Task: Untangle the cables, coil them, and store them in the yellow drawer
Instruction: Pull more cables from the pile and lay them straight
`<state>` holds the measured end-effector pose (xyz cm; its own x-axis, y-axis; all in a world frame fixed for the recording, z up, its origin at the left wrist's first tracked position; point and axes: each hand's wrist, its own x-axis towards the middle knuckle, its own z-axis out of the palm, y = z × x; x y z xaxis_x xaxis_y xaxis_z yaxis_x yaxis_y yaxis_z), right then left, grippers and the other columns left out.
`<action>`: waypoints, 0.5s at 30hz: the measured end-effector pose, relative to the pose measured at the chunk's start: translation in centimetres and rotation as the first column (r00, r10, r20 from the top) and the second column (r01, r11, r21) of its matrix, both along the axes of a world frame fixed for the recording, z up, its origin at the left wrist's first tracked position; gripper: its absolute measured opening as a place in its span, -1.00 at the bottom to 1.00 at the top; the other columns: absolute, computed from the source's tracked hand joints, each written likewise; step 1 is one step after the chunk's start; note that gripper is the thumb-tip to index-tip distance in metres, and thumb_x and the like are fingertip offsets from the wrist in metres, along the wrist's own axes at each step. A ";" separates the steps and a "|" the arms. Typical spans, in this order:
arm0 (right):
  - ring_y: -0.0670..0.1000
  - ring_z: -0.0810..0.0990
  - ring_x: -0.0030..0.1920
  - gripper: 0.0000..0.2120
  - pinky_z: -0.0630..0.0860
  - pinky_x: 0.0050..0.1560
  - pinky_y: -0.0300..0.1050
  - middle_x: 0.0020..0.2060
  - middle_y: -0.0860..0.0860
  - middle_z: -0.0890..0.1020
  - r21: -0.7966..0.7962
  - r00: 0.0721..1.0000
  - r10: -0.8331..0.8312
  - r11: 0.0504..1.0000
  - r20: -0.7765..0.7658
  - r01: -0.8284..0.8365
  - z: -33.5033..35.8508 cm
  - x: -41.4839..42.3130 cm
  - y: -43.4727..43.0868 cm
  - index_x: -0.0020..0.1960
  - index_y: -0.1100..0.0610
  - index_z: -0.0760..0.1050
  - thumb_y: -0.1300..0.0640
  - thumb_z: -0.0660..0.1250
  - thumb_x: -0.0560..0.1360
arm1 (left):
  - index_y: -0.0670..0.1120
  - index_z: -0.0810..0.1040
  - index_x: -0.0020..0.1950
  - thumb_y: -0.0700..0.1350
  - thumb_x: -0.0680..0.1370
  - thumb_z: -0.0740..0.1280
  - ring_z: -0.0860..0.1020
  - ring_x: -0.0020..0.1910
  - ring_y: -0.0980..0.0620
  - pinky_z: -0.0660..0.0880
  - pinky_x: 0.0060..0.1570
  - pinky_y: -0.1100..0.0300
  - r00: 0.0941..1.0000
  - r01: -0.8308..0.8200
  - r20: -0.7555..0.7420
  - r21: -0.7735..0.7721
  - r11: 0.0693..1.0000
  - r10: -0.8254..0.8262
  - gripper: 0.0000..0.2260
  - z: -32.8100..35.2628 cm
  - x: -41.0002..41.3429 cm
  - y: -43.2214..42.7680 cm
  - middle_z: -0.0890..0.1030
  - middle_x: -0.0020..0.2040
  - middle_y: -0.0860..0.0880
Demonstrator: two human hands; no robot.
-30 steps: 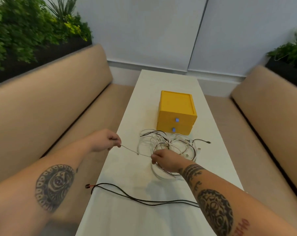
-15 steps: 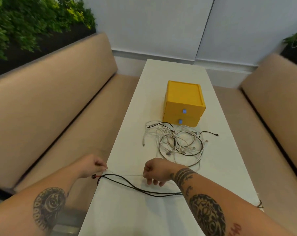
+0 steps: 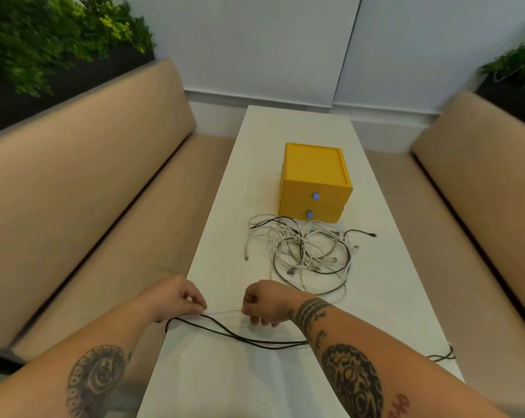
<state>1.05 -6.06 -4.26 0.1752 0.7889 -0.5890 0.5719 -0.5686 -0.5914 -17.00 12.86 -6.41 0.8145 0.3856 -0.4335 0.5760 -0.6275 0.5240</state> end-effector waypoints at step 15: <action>-0.11 0.57 -0.09 -0.96 0.43 0.00 -0.25 -0.28 -0.26 0.58 -0.157 0.953 -0.099 0.976 0.286 0.149 -0.7 9.5 -14.2 -0.15 -0.14 0.62 -0.02 0.47 0.47 | 0.24 0.66 -0.28 0.00 0.42 0.51 0.59 -0.20 0.32 0.54 -0.08 0.29 0.971 0.178 -0.182 0.137 0.974 -0.152 -0.86 -2.3 0.3 0.7 0.66 -0.22 0.28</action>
<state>10.54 -20.23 -4.99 0.4399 0.6399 -0.6300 0.6166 -0.7253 -0.3061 -16.69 13.51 -8.75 0.7919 0.3238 -0.5176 0.5298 -0.7859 0.3189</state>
